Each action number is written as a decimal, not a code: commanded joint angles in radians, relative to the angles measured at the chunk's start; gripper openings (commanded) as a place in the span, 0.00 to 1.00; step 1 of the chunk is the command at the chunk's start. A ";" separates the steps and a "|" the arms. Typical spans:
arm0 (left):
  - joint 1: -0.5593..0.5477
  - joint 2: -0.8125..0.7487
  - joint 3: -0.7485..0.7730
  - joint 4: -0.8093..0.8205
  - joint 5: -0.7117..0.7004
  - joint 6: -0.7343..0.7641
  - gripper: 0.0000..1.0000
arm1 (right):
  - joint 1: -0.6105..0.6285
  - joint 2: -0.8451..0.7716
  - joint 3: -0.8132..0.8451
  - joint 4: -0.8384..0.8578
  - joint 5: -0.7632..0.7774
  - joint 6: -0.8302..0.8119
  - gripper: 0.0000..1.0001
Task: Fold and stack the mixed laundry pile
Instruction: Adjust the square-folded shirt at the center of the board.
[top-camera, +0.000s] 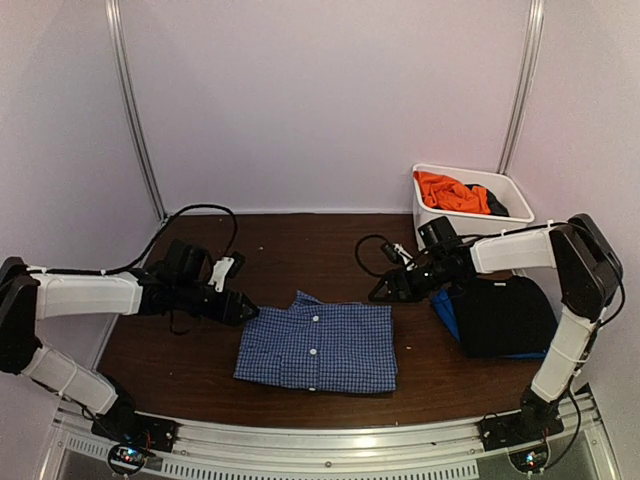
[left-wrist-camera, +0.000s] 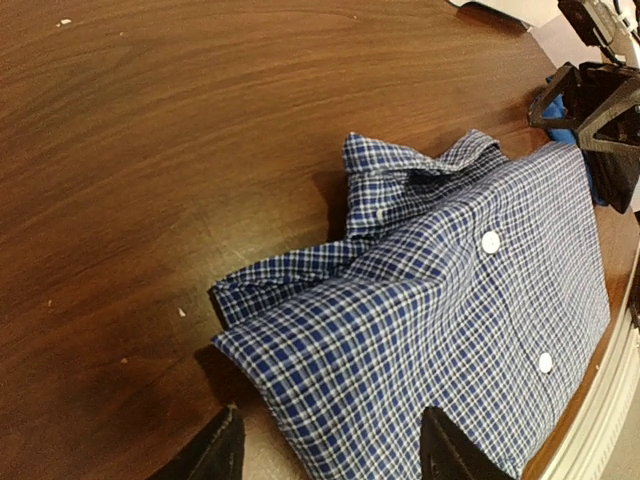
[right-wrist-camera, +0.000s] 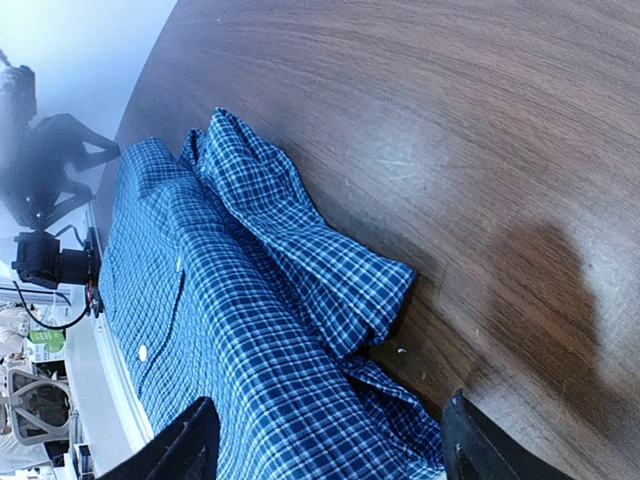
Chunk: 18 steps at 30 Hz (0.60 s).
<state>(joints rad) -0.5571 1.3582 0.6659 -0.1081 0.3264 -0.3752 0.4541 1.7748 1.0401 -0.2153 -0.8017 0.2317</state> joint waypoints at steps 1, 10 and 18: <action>0.006 0.056 -0.014 0.151 0.083 -0.070 0.61 | 0.001 0.012 -0.022 0.052 -0.077 0.015 0.75; 0.013 0.130 -0.013 0.219 0.112 -0.094 0.62 | 0.002 -0.001 -0.052 -0.016 -0.059 -0.034 0.66; 0.014 0.195 -0.016 0.296 0.152 -0.116 0.51 | 0.025 -0.031 -0.061 -0.040 -0.028 -0.042 0.06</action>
<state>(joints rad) -0.5503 1.5322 0.6586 0.0906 0.4366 -0.4744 0.4610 1.7752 0.9878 -0.2363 -0.8509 0.2050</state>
